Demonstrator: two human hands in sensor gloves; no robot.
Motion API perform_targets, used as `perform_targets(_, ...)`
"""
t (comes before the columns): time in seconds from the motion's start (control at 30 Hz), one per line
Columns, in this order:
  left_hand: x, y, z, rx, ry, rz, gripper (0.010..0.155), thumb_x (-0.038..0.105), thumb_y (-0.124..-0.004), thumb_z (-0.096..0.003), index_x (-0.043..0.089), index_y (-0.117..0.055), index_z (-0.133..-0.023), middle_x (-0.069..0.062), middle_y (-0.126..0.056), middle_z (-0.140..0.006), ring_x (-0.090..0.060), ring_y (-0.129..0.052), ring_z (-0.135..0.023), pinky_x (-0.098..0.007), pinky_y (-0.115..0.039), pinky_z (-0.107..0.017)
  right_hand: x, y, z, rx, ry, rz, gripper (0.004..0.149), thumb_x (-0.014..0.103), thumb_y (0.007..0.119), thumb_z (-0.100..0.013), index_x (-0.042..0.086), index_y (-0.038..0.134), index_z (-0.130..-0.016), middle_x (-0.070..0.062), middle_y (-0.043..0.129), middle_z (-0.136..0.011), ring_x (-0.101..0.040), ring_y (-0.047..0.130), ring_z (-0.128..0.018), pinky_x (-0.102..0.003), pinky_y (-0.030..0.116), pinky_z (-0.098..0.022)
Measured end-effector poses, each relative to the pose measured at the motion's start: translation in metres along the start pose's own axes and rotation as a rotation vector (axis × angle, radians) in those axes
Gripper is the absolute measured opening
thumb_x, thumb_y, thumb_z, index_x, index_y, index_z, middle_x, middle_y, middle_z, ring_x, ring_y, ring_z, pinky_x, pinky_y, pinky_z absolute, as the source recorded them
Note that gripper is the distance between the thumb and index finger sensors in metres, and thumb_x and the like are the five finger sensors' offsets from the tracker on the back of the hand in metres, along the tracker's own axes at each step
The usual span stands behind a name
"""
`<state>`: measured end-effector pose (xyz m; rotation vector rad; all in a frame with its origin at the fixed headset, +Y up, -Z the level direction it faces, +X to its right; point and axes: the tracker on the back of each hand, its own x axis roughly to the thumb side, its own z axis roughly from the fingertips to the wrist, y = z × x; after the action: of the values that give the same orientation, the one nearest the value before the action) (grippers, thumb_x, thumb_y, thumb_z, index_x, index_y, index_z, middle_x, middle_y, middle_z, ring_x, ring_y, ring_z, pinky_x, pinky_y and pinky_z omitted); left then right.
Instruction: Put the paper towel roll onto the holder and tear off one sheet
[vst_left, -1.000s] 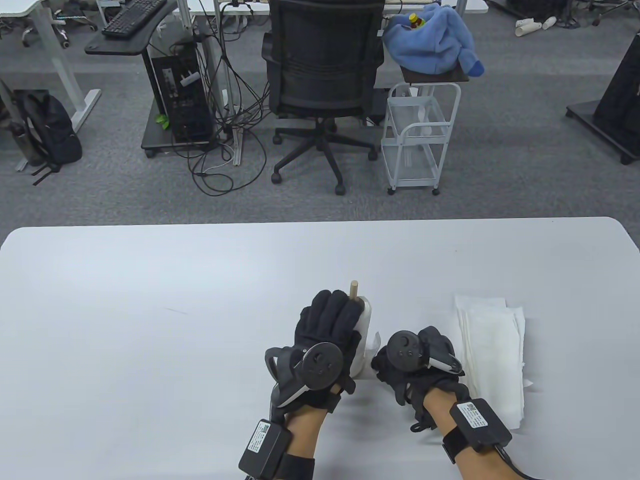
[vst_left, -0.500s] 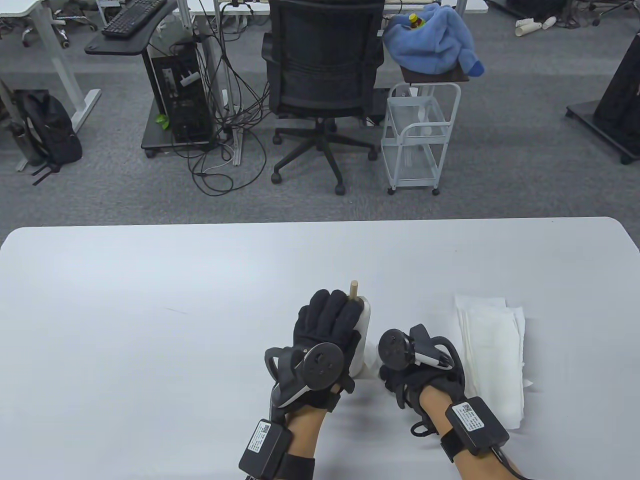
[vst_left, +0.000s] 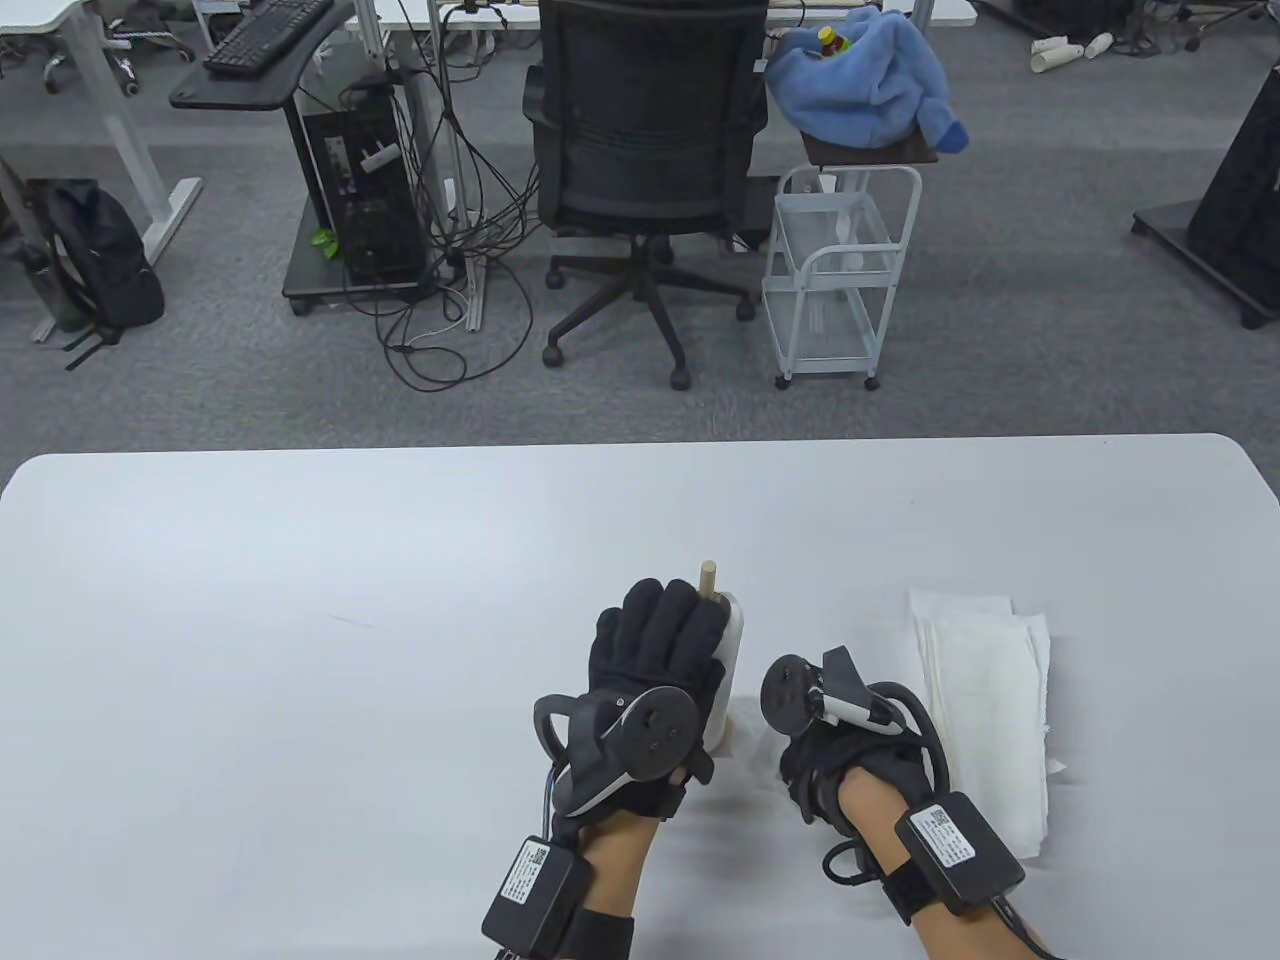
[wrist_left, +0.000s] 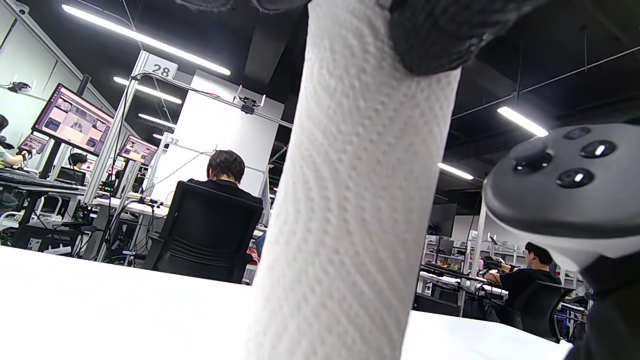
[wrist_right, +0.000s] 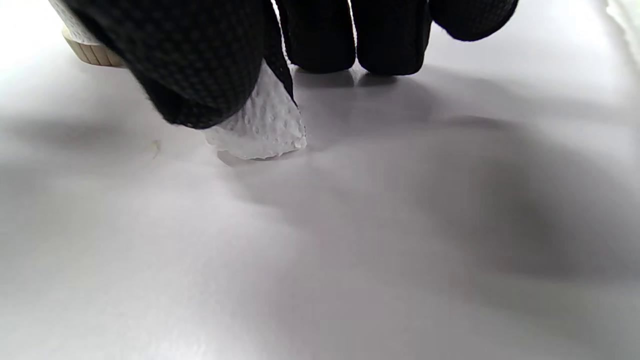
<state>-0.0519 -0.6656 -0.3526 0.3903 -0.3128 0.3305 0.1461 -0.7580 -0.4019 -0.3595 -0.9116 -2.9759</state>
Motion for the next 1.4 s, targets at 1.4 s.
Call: perform_targets(1.4,0.0,-0.002,-0.001,-0.011,-0.003,0.017,0.068,0.041,-0.071,-0.0521,0.046,-0.026,-0.103,0.013,-0.017,-0.111,-0.031,-0.032,-0.111,-0.059,-0.039,-0.08,-0.247,-0.066,0.046,-0.338,0.261,-0.455,0.037,0.03,0.076,-0.045,0.026,0.083,-0.081,-0.014,0.064,-0.102,-0.043,0.066,-0.09,-0.057,0.053,-0.066)
